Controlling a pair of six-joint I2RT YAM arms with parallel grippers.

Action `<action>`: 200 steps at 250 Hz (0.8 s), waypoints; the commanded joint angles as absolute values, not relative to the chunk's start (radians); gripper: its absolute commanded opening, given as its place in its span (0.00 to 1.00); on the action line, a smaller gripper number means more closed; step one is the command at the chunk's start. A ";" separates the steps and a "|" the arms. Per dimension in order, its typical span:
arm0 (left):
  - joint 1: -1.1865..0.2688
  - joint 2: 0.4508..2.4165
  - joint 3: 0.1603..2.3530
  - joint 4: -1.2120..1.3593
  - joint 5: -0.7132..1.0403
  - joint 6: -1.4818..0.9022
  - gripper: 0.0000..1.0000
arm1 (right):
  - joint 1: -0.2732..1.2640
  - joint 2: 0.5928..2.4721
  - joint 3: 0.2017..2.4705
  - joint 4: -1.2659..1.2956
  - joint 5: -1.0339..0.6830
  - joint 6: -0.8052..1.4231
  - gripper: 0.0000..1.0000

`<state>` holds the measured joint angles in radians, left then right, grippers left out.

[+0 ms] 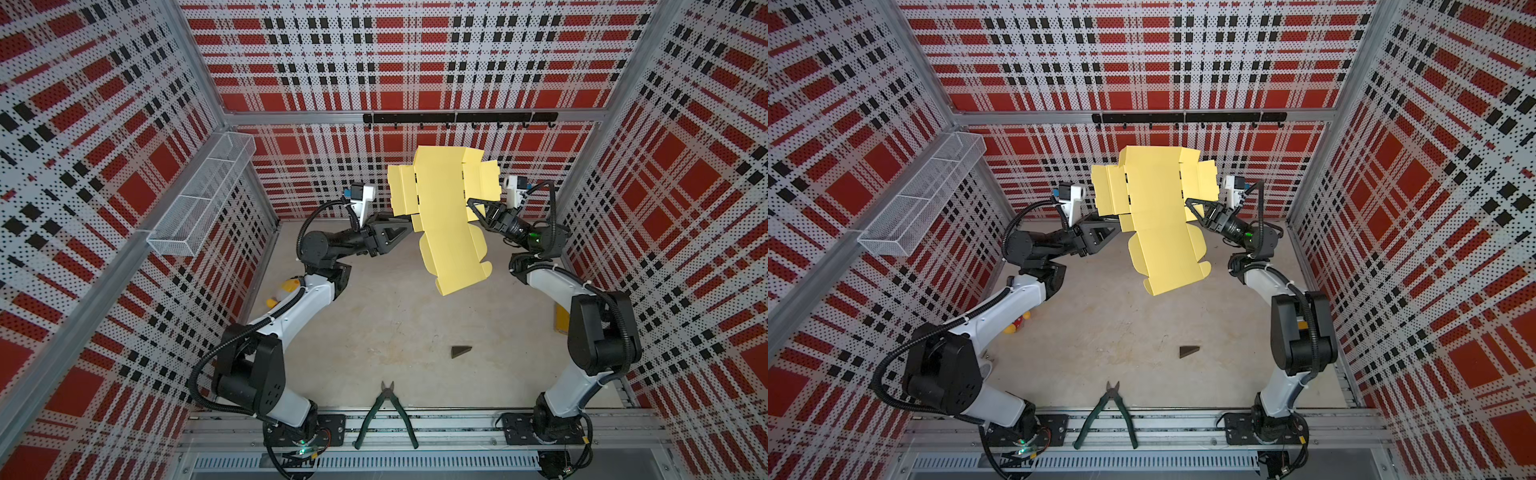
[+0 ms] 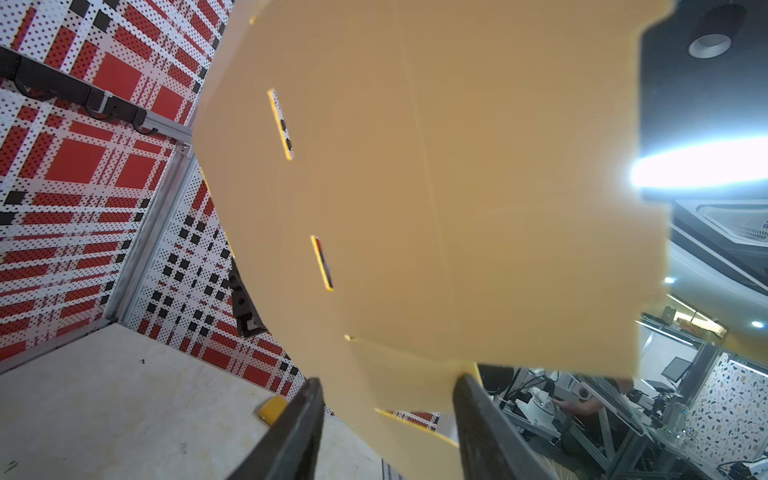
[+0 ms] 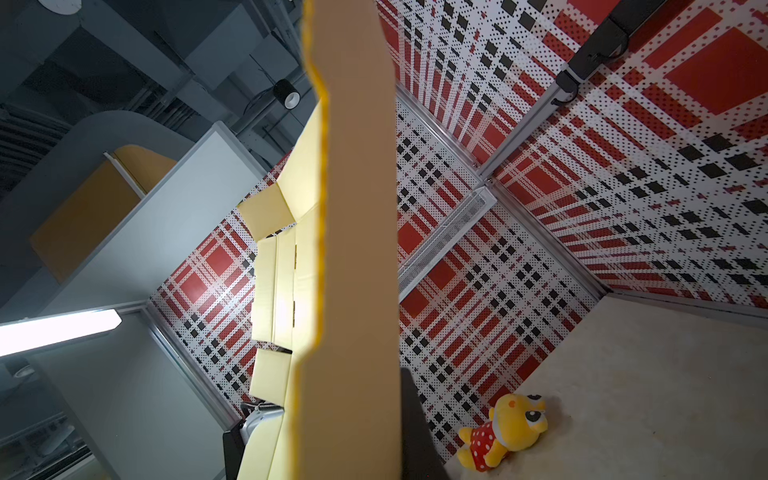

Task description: Fold the paper box

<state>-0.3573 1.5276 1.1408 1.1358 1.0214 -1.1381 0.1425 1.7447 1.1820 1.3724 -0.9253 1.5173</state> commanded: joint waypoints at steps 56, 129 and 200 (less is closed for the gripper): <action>-0.377 1.534 1.125 1.066 1.001 -1.065 0.47 | 0.180 1.747 1.186 1.419 -0.933 1.490 0.00; -0.380 1.546 1.105 1.050 0.964 -1.049 0.31 | 0.199 1.724 1.188 1.420 -0.928 1.476 0.00; -0.378 1.548 1.102 1.035 0.957 -1.033 0.17 | 0.206 1.717 1.193 1.419 -0.920 1.465 0.00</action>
<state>-0.3717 1.5337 1.1133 1.0462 0.9714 -1.0458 0.1810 1.7447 1.1816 1.3659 -0.9035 1.4712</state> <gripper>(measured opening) 0.194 0.053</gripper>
